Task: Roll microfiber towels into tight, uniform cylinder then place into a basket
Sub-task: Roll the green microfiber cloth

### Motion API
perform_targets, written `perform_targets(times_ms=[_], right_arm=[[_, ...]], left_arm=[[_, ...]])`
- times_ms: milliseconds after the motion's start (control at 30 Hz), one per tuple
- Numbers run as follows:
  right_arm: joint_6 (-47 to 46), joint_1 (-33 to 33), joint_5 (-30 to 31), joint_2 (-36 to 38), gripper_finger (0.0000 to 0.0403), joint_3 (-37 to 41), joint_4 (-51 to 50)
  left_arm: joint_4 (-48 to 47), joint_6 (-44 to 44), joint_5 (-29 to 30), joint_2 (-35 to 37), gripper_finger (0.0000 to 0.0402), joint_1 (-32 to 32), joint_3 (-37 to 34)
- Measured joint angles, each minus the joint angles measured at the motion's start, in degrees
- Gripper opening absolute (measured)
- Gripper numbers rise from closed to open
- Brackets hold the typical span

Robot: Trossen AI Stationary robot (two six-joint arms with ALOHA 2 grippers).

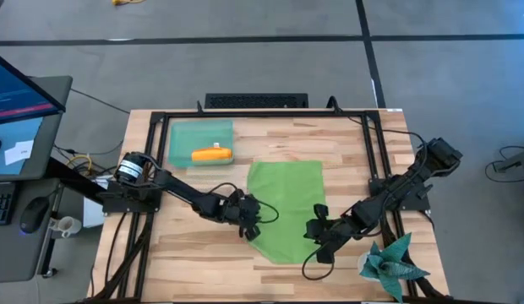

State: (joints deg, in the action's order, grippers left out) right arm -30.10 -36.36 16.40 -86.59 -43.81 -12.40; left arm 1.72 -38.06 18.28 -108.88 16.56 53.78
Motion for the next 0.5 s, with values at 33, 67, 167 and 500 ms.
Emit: perform_targets(times_ms=[33, 67, 167, 500], right_arm=[[-0.5, 0.0, 0.0, 0.0, 0.0024, 0.0, 0.0], [-1.2, 0.0, 0.0, 0.0, 0.0024, 0.0, 0.1], [-3.1, 0.0, 0.0, 0.0, 0.0024, 0.0, 0.1], [-3.4, 0.1, 0.1, 0.0, 0.0028, 0.0, -0.4]], left_arm=[[-0.1, 0.8, -0.1, 0.3, 0.0098, 0.1, 0.0], [-0.2, 1.5, -0.1, 0.8, 0.0098, 0.1, -0.1], [-1.8, 4.0, 0.4, 2.8, 0.0096, 0.0, -0.2], [-11.6, 7.5, 11.9, 12.6, 0.0096, 1.7, -0.1]])
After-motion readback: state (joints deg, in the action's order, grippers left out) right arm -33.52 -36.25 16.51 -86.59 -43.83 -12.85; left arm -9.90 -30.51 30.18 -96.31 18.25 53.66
